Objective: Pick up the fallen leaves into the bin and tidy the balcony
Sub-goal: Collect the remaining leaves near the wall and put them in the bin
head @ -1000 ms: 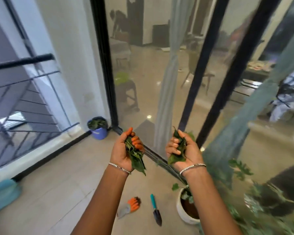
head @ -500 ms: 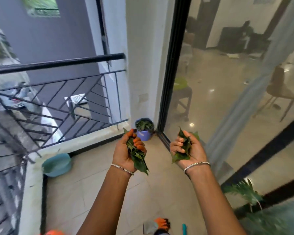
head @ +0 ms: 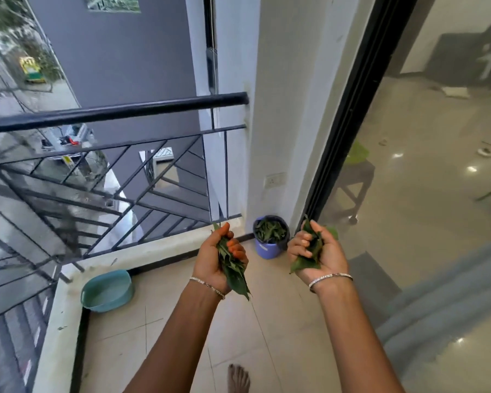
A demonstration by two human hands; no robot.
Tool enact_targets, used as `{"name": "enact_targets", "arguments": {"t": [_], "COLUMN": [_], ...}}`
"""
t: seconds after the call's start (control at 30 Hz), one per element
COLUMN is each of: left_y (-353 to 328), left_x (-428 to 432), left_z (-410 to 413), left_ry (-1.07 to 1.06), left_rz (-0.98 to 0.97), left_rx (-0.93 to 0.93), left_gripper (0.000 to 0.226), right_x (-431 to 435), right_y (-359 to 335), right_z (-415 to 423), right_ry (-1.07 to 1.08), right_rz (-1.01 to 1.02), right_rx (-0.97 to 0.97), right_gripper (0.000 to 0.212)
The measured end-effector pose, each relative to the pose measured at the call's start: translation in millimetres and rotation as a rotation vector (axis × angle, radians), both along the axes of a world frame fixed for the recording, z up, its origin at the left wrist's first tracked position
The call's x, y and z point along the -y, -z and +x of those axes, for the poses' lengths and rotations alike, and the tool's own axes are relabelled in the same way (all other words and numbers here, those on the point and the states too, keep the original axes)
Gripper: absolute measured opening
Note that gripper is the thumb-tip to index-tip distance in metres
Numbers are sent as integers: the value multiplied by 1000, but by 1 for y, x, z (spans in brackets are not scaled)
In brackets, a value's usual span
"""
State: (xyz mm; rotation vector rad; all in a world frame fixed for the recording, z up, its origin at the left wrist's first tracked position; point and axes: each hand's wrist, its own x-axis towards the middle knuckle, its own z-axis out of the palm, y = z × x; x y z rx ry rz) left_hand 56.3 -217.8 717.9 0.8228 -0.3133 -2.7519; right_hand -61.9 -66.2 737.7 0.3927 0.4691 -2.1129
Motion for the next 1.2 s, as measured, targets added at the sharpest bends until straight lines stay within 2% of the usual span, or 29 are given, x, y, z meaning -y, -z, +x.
{"name": "enact_targets", "arguments": {"t": [0.37,0.47,0.53,0.63,0.67,0.8,0.97,1.2], "left_y": [49,74,98,134,147,189,260,394], "left_x": [113,139,156,180,188,211,230,248], "left_z": [-162,-204,-236,-286,-306,-375,-452,-519], "left_ry": [61,68,82,116,134,226,315,346], "left_rz": [96,126,147,164,167,152,93,77], "left_rx": [100,164,210,277,310,441,575,724], "left_gripper": [22,24,23,27,28,32,33,31], "right_x": [100,118,130,149,156,183,217,237], "right_y": [32,55,75,104,117,168,252,426], "right_z": [-169,-208,-236,-277,-293,-348,-414,-472], "right_ry": [97,111,128,179,199,188,100,17], "right_rz": [103,79,98,233,301,504,609,801], "right_rx": [32,18,53,120,146,181,250,304], "right_gripper": [27,45,50,30,23,23,28,21]}}
